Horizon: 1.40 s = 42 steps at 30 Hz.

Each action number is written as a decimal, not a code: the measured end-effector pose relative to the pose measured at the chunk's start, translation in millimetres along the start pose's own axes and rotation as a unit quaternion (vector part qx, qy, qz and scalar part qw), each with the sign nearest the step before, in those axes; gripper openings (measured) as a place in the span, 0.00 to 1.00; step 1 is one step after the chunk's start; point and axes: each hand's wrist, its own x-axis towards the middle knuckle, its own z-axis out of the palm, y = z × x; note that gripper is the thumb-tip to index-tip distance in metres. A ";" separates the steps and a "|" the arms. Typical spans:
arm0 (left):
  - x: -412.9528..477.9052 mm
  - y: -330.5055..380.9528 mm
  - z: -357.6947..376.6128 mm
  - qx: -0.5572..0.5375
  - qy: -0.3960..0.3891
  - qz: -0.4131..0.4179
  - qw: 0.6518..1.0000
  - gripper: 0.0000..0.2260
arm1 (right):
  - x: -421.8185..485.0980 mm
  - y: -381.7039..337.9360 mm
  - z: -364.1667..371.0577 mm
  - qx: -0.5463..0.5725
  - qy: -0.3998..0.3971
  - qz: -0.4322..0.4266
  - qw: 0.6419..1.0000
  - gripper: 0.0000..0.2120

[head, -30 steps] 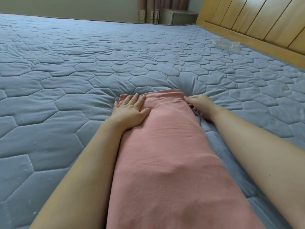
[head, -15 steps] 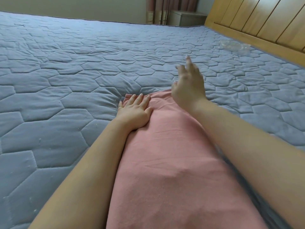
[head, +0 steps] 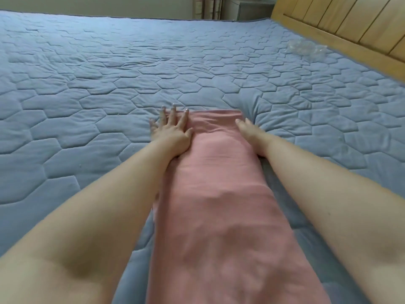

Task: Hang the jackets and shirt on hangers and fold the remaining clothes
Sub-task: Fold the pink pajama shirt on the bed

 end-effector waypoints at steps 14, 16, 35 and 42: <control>-187.6 -12.0 6.3 -0.039 -0.027 0.096 0.994 0.25 | -192.1 40.9 17.2 -0.155 -0.010 -0.215 0.964 0.21; -206.8 -22.5 -1.2 0.056 0.006 0.172 0.984 0.29 | -213.8 64.3 1.4 -0.231 0.007 -0.263 0.937 0.24; -354.4 5.5 -30.0 -0.139 -0.119 0.227 0.957 0.12 | -337.8 86.0 -51.8 -0.297 -0.101 -0.328 0.891 0.12; -371.7 27.1 -63.6 -0.377 -0.395 0.107 0.831 0.16 | -399.9 74.7 -92.7 -0.087 -0.266 -0.240 0.929 0.16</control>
